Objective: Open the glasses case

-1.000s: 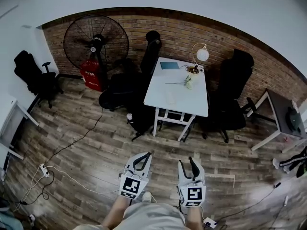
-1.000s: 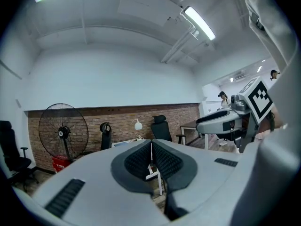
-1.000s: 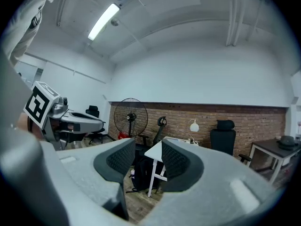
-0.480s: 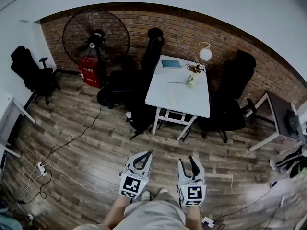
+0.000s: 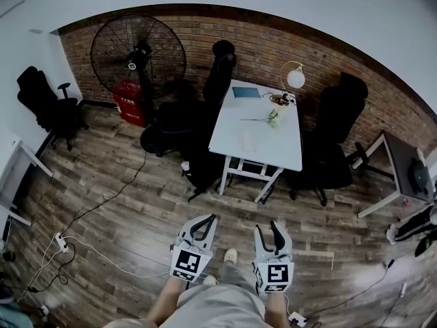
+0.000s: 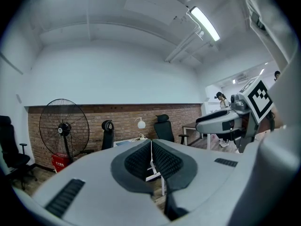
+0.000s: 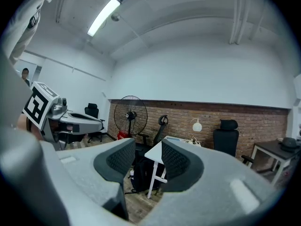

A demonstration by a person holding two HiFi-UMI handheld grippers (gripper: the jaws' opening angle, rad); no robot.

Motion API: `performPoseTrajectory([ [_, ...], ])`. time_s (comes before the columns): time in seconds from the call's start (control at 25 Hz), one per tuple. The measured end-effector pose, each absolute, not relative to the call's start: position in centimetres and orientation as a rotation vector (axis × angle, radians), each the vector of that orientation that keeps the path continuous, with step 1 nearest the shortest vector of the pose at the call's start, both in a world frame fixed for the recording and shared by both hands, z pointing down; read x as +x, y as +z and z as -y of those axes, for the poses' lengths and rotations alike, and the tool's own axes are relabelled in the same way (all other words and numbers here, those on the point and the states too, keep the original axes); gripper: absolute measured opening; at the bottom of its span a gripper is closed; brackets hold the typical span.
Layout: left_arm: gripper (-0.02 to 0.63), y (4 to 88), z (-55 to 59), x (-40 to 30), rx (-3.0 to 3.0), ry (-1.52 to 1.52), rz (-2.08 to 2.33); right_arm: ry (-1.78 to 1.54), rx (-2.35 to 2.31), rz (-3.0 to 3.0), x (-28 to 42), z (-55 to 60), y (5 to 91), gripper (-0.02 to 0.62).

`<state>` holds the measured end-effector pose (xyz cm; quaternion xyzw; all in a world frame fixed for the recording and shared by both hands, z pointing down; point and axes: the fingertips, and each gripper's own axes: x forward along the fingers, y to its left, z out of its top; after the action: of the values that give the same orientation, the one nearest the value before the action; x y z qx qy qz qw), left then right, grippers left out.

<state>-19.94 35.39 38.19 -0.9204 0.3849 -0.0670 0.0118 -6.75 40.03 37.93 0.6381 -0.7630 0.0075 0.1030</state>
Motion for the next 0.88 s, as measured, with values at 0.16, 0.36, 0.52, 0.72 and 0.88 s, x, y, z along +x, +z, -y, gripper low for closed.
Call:
performPoseTrajectory([
  [0.16,0.008,38.2,-34.4,-19.3,-2.87,-0.217,-1.186,0.025,1.889,2.247,-6.1,-39.1,38.1,0.178],
  [0.36,0.008,38.2,-32.7,-18.3,-2.871,-0.218,-1.179,0.034,1.898,2.242,-5.1,-37.6,38.1,0.178],
  [0.52,0.008,38.3,-31.3,-17.6,-2.871,-0.225,-1.184,0.03,1.883,2.251,-4.4,-36.0,38.2,0.178],
  [0.72,0.008,38.6,-29.1,-16.1,-2.861,-0.234,-1.195,0.041,1.885,2.257,-2.8,-33.7,38.5,0.178],
  [0.88,0.008,38.4,-27.0,-15.1,-2.854,-0.237,-1.202,0.036,1.875,2.271,-1.7,-31.5,38.5,0.178],
])
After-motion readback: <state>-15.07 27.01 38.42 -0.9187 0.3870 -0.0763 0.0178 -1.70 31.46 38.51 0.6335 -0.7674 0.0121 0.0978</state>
